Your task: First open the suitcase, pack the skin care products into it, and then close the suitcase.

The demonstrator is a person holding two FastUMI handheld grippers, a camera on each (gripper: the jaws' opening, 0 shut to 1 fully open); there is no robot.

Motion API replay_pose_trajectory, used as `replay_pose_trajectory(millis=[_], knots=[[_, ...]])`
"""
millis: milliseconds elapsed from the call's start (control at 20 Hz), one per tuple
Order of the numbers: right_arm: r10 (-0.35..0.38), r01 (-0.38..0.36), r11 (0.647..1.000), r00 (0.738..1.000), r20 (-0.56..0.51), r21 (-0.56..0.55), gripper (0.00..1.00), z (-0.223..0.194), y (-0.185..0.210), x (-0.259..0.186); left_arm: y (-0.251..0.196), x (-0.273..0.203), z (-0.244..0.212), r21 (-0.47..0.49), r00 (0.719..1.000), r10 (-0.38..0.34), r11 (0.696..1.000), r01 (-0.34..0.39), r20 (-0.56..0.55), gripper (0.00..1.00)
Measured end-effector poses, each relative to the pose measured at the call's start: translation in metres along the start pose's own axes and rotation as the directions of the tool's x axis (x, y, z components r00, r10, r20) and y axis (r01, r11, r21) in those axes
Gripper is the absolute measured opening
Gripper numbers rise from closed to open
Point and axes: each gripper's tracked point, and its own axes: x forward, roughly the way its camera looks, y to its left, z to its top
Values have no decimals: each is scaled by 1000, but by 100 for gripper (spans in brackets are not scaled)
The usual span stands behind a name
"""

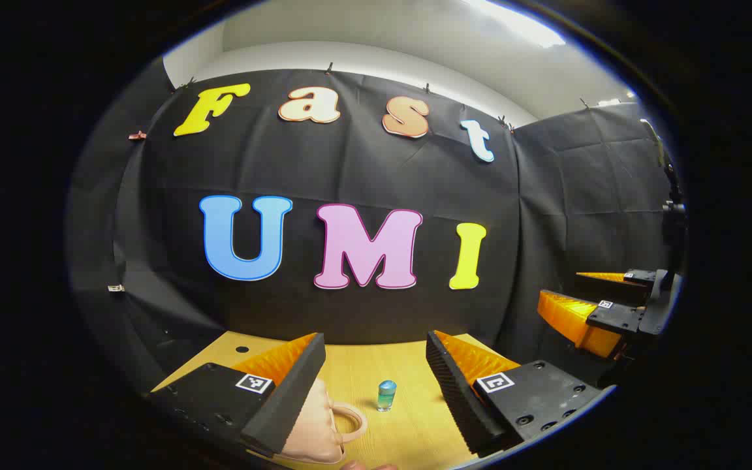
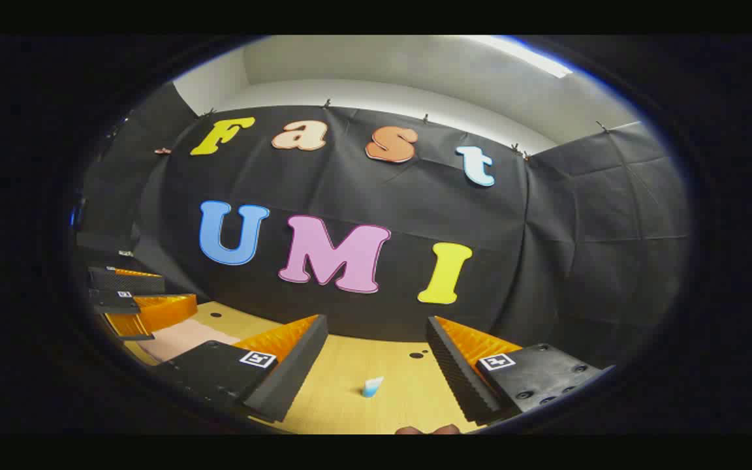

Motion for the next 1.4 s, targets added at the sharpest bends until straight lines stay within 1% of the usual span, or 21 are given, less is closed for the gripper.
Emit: replay_pose_trajectory(millis=[50, 150, 300, 550, 600, 800, 1050, 1150, 1200, 1250, 1350, 1400], knots=[[-5, 5, 1000, 1000, 5, -1, 96, 2, -1, -1, 0, -1, 1, 4, 1000, -5, 1000, 5, 0, 98], [-19, 19, 1000, 1000, 17, 0, 96, 7, -3, -2, 0, -3, 5, 21, 1000, -15, 1000, 15, 10, 98], [-21, 21, 1000, 999, 27, 6, 96, 10, 0, -3, 2, -4, 8, 39, 1000, -18, 999, 17, 23, 98], [-10, 11, 1000, 1000, 18, -9, 96, 8, 4, -5, 3, -6, 9, 34, 1000, -15, 999, 14, 22, 98], [-10, 10, 1000, 1000, 15, -9, 94, 7, 4, -6, 3, -6, 7, 32, 1000, -14, 999, 14, 20, 98], [-13, 14, 1000, 1000, 10, -8, 96, 9, 0, -8, 4, -9, 3, 31, 1000, -11, 999, 11, 11, 98], [-5, 5, 1000, 1000, 7, -5, 95, 7, 1, -12, 1, -8, -3, 27, 1000, -14, 1000, 15, -4, 98], [-4, 4, 1000, 1000, 0, -8, 95, 5, 1, -14, -3, -7, -8, 23, 1000, -24, 999, 24, -13, 98], [-5, 4, 1000, 1000, -4, -12, 95, 5, 2, -15, -5, -6, -13, 16, 999, -39, 999, 39, -11, 98], [-5, 5, 1000, 1000, -6, -14, 95, 3, 2, -16, -12, -4, -21, -1, 997, -71, 997, 71, -28, 98], [-5, 4, 1000, 1000, -13, -11, 95, 1, 4, -17, -13, -4, -47, -28, 990, -88, 996, 86, -109, 98], [-4, 4, 1000, 1000, -12, -9, 96, 2, 5, -18, -11, 1, -59, -37, 988, -93, 995, 89, -124, 98]])
